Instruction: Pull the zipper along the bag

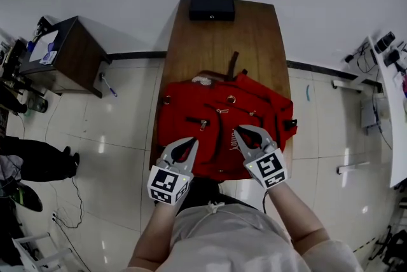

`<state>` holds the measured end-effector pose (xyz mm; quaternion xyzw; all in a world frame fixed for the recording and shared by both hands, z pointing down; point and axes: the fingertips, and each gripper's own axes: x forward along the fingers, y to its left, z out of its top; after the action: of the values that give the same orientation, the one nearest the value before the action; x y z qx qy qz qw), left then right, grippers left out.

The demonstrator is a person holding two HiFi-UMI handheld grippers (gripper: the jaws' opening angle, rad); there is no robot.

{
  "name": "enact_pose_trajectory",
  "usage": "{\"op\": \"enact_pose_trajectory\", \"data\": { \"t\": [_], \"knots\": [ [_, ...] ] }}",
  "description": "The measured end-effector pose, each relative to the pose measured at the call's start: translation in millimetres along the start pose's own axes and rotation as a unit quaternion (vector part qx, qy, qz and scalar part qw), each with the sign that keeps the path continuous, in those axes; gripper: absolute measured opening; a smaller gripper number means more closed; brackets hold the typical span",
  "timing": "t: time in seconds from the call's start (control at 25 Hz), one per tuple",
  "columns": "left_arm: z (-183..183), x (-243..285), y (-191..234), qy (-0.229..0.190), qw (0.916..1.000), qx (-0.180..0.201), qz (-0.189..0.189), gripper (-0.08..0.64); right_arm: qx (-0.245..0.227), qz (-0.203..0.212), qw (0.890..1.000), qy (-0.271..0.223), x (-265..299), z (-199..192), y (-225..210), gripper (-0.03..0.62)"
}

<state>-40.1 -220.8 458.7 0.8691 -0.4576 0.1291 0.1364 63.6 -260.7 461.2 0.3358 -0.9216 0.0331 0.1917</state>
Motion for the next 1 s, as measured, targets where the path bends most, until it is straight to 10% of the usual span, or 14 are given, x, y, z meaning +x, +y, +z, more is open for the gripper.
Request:
{"op": "enact_pose_trajectory", "data": {
  "t": [0.6,1.0],
  "knots": [
    [2,98,20,0.061,0.9942,0.036,-0.080,0.006,-0.065,0.097,0.990,0.074,86,-28,-30,0.155],
    [-8,116,14,0.087,0.9903,0.029,-0.105,0.008,-0.140,0.181,0.970,0.083,91,-31,-11,0.017]
  ]
}}
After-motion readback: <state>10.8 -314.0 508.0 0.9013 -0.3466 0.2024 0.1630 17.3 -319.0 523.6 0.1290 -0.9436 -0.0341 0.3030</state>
